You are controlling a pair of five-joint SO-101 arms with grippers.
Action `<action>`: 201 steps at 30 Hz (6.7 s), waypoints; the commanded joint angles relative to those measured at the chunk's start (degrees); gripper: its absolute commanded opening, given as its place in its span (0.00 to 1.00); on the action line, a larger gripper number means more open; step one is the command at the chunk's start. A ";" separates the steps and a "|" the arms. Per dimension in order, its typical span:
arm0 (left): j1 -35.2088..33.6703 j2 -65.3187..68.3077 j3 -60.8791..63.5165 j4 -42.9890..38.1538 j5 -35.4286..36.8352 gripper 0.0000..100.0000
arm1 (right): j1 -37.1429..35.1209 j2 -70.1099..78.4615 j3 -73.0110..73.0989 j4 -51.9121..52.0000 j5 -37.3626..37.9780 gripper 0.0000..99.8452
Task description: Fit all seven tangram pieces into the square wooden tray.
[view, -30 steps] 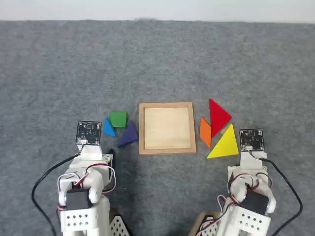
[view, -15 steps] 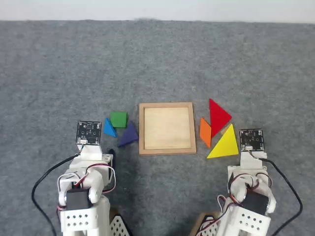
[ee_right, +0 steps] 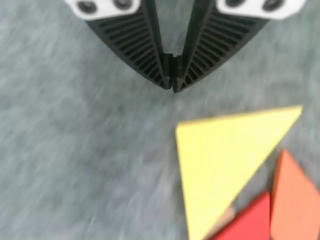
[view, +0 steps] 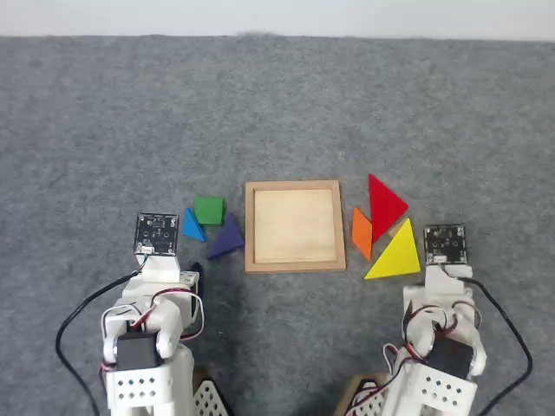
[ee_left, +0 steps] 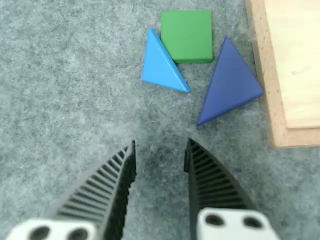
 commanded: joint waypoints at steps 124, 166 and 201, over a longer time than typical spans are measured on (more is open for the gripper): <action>0.35 -0.62 -0.66 0.00 -0.53 0.15 | -13.05 123.82 -90.20 3.12 -0.97 0.29; 0.35 -0.62 -0.66 0.00 -0.53 0.15 | -1.36 141.23 -106.11 16.31 5.71 0.24; 0.35 -0.62 -0.66 0.00 -0.53 0.15 | 16.04 118.81 -78.77 -2.51 -5.19 0.28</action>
